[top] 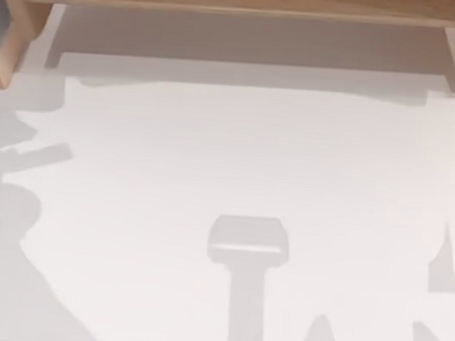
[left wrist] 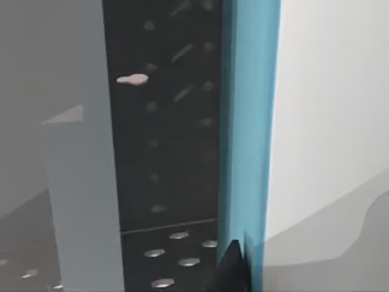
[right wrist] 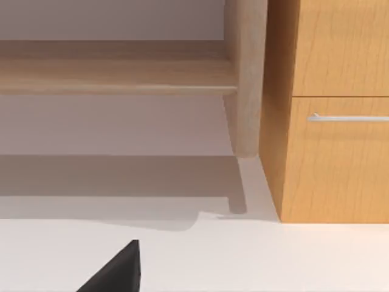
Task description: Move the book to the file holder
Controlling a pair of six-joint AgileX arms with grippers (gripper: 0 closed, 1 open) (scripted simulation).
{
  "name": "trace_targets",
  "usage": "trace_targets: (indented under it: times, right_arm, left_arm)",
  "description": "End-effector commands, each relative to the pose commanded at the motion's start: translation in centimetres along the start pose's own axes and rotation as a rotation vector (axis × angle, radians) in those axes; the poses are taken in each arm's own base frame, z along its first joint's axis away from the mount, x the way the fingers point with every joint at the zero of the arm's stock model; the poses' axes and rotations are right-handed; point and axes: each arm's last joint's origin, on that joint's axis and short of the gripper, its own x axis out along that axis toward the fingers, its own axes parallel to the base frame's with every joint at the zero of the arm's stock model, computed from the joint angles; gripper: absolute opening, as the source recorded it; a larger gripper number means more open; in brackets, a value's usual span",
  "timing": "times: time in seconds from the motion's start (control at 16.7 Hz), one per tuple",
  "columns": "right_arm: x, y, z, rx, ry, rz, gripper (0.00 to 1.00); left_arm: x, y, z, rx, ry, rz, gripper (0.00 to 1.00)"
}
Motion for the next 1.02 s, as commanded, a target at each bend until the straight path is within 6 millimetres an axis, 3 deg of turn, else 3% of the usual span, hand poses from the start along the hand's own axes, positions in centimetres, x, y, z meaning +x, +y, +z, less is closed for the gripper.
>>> trace_targets:
  times: [0.24, 1.02]
  right_arm:
    - [0.0, 0.0, 0.0, 0.0, 0.0, 0.0, 1.0]
    - [0.0, 0.0, 0.0, 0.0, 0.0, 0.0, 1.0]
  left_arm:
    - [0.12, -0.05, 0.04, -0.001, -0.002, -0.002, 0.0]
    - [0.12, -0.05, 0.04, -0.001, -0.002, -0.002, 0.98]
